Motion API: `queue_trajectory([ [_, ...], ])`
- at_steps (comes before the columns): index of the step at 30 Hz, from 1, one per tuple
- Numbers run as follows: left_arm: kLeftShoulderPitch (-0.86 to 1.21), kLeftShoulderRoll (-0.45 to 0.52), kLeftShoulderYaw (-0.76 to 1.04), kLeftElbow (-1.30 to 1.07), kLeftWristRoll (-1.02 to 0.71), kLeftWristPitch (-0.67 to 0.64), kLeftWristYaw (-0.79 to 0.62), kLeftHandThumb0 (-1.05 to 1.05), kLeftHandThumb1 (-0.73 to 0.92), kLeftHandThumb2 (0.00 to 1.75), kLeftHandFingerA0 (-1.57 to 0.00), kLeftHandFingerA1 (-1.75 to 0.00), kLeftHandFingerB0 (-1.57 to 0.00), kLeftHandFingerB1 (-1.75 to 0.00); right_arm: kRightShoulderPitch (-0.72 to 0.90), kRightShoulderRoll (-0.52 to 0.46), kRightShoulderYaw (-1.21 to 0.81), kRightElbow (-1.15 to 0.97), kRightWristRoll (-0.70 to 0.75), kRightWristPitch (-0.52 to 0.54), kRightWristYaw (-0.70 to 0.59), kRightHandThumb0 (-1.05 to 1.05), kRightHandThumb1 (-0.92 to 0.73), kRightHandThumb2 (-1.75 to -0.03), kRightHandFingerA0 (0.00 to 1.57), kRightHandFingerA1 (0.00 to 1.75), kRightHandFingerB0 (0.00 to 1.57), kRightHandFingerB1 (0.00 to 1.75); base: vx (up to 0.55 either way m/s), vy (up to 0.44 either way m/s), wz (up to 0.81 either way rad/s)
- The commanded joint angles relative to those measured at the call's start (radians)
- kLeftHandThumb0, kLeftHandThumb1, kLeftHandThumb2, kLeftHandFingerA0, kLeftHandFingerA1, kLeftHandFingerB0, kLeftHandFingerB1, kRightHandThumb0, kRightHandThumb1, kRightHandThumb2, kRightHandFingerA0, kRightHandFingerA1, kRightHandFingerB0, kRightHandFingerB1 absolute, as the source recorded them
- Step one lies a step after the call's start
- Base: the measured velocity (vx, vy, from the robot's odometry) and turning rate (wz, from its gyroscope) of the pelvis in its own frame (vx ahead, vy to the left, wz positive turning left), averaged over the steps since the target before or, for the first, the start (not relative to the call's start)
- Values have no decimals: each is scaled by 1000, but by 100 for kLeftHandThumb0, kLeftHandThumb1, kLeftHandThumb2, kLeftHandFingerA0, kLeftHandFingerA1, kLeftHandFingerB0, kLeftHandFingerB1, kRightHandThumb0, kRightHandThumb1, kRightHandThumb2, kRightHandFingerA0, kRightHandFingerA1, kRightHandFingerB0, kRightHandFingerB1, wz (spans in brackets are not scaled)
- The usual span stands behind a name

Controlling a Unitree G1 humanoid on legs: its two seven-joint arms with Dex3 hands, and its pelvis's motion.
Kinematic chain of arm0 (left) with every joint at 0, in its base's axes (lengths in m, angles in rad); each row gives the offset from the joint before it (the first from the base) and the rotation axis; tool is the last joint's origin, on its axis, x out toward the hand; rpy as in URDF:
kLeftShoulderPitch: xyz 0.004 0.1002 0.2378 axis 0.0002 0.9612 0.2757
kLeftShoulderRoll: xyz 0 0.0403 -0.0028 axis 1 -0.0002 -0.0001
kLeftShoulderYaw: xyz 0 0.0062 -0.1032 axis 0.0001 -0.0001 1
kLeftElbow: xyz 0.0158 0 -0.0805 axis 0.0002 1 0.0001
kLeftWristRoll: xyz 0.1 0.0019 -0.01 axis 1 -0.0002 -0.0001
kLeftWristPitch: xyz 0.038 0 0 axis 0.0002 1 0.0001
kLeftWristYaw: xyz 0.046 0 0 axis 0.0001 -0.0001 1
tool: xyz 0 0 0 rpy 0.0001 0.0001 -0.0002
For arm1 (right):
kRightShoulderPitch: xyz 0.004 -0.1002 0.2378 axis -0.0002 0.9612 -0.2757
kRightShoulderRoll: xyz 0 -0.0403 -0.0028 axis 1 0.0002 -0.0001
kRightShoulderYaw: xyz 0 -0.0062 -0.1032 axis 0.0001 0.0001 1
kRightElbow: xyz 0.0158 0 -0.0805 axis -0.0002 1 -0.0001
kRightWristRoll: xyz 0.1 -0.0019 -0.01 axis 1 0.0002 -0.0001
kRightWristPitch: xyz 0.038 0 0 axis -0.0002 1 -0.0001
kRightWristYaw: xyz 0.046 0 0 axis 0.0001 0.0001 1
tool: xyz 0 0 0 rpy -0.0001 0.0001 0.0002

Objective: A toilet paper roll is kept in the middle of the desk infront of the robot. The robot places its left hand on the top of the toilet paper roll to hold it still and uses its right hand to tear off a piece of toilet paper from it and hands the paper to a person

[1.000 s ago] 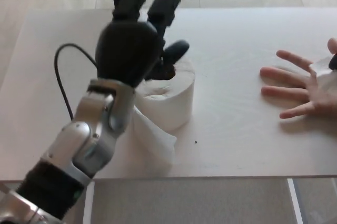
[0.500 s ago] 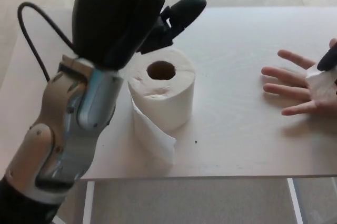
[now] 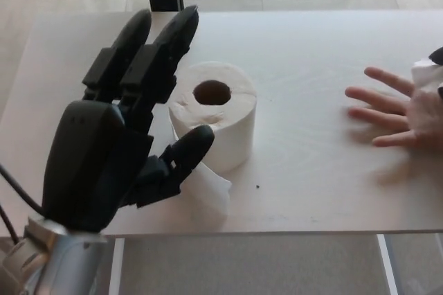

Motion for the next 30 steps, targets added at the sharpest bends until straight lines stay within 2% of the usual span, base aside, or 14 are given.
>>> queue_trajectory([
  [1, 79, -1, 31, -42, -100, -101, -28, -63, 77, 91, 0, -8, -4, -11, 5, -47, 114, -35, -147, 177, 180, -94, -62, -88, 0, 13, 2, 0, 0, 0, 0],
  [8, 79, -20, 20, -23, -87, -99, -32, -54, 86, 69, 0, -2, 0, -25, 64, -42, 87, -152, -117, 350, 285, -98, -65, -80, 0, 0, 0, 0, 0, 0, 0],
  [9, 81, -21, 22, -23, -86, -98, -32, -62, 78, 92, 0, -8, -5, -14, 63, -40, 88, -156, -117, 358, 299, -98, -66, -80, 0, 0, 0, 0, 0, 0, 0],
  [12, 72, -28, 28, -15, -88, -101, -29, -54, 87, 68, 0, -3, 0, -26, 70, -52, 79, -207, -110, 360, 334, -100, -70, -82, 0, 0, 0, 0, 0, 0, 0],
  [13, 67, -27, 29, -11, -84, -101, -30, -62, 78, 92, 0, -7, -4, -14, 77, -56, 68, -224, -98, 354, 339, -101, -72, -83, 0, 0, 0, 0, 0, 0, 0],
  [15, 65, -26, 34, -10, -83, -102, -32, -62, 78, 92, 0, -6, -5, -14, 84, -58, 61, -256, -90, 366, 366, -101, -74, -85, 0, 0, 0, 0, 0, 0, 0],
  [16, 70, -26, 34, -10, -84, -103, -34, -55, 88, 70, 0, -2, 0, -25, 97, -69, 46, -294, -70, 377, 401, -98, -87, -66, 0, 0, 0, 0, 0, 0, 0],
  [20, 71, -25, 34, -2, -79, -110, -35, -55, 88, 68, 0, -3, 0, -27, 136, -86, -2, -385, -26, 405, 460, -94, -87, -67, 0, 0, 0, 0, 0, 0, 0],
  [21, 72, -22, 36, 1, -80, -111, -36, -61, 80, 90, 0, -3, -5, -15, 153, -93, -36, -418, 6, 393, 465, -104, -79, -112, 0, 14, 0, 6, 0, 0, 0],
  [23, 74, -21, 37, 1, -82, -109, -41, -61, 80, 91, 0, -2, -5, -15, 178, -90, -67, -445, 12, 370, 443, -105, -80, -110, 0, 11, 0, 1, 0, 0, 0],
  [24, 77, -23, 35, 6, -83, -116, -39, -55, 88, 67, 0, -4, 0, -28, 200, -87, -118, -481, 51, 356, 436, -103, -78, -105, 0, 8, 0, 0, 0, 0, 0],
  [25, 78, -23, 34, 12, -82, -126, -35, -64, 78, 90, 0, -5, -5, -16, 212, -89, -148, -499, 70, 331, 434, -99, -77, -104, 0, 8, 0, 0, 0, 0, 0],
  [29, 97, -27, 31, 6, -74, -134, -40, -59, 78, 89, 0, -6, -5, -20, 266, -122, -257, -711, 95, 351, 483, -96, -74, -101, 0, 6, 0, 0, 0, 0, 0],
  [30, 100, -28, 29, 5, -71, -136, -39, -54, 88, 67, 0, -6, 0, -28, 274, -127, -273, -731, 102, 338, 486, -96, -74, -101, 0, 6, 0, 0, 0, 0, 0],
])
